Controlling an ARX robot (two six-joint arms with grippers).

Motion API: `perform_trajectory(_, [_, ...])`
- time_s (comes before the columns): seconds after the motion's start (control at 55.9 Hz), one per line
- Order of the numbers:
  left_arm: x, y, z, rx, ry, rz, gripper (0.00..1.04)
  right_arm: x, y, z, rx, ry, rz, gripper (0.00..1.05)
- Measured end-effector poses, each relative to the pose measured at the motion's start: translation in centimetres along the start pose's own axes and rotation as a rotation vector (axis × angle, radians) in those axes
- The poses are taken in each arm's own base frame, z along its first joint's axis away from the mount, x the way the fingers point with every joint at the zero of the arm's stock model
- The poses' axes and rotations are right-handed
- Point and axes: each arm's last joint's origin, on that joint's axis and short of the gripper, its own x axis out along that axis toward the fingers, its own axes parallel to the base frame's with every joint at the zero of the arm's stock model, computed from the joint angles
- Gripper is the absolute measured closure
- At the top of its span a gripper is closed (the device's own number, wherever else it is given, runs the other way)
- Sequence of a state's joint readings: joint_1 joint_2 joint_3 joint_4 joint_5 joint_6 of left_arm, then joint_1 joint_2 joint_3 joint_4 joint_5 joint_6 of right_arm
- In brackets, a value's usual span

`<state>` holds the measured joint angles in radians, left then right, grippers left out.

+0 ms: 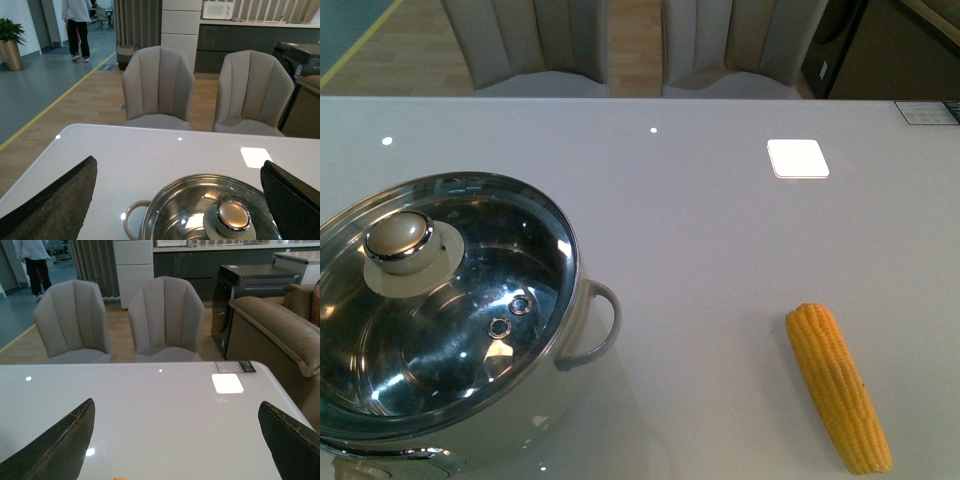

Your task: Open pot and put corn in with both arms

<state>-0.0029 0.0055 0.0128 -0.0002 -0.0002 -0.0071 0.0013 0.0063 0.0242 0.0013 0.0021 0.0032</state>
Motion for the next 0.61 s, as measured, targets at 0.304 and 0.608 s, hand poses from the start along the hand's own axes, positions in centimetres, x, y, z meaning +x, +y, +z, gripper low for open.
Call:
perform_trajectory(0.304, [0.0,0.0,0.0,0.0,0.0,0.0,0.07,0.0,0.0,0.0,0.0,0.0,0.0,0.09])
perform_trajectory(0.608, [0.0,0.0,0.0,0.0,0.0,0.0,0.07,0.0,0.0,0.0,0.0,0.0,0.0,0.09])
